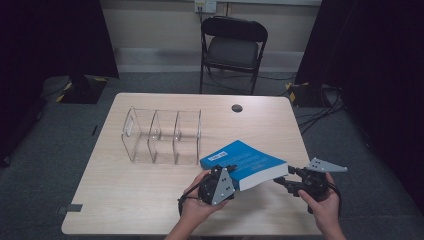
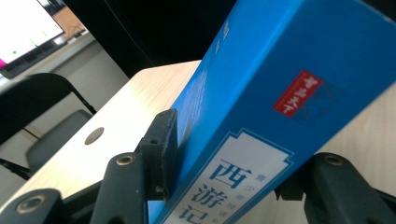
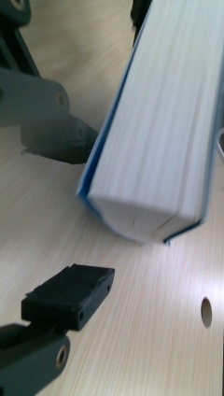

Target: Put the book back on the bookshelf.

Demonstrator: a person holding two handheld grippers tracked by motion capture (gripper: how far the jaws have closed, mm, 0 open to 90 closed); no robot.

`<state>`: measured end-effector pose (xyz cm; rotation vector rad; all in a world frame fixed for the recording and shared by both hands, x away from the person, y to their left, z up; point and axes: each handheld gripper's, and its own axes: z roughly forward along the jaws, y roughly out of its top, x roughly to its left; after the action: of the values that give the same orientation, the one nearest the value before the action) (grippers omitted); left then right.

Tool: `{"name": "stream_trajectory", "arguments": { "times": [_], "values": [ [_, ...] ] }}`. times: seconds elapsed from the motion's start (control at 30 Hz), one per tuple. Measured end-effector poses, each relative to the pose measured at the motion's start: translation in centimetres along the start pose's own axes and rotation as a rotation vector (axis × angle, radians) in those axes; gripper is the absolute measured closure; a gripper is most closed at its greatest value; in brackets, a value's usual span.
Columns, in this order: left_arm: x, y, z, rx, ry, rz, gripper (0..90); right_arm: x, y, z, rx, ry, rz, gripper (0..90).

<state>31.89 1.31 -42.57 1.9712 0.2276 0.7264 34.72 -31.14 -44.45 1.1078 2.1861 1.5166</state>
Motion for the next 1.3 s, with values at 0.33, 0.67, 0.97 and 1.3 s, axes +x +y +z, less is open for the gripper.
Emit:
{"name": "stream_trajectory", "arguments": {
  "times": [0.33,0.67,0.97,1.3],
  "values": [
    [1.9,1.5,-1.4,-0.015,-0.017,-0.140,53.7,0.1,-2.2,1.6,0.127,-0.052,-0.026,20.6],
    [3.8,2.0,-2.0,-0.002,-0.009,-0.210,56.4,0.5,-3.4,3.1,0.226,-0.071,-0.046,20.7],
    [5.3,2.2,-2.2,0.016,0.001,-0.223,58.5,0.3,-3.9,3.4,0.243,-0.075,-0.041,21.3],
    [7.4,1.9,-2.7,0.030,0.016,-0.263,61.0,0.3,-3.9,3.4,0.246,-0.078,-0.031,21.7]
  ]
}}
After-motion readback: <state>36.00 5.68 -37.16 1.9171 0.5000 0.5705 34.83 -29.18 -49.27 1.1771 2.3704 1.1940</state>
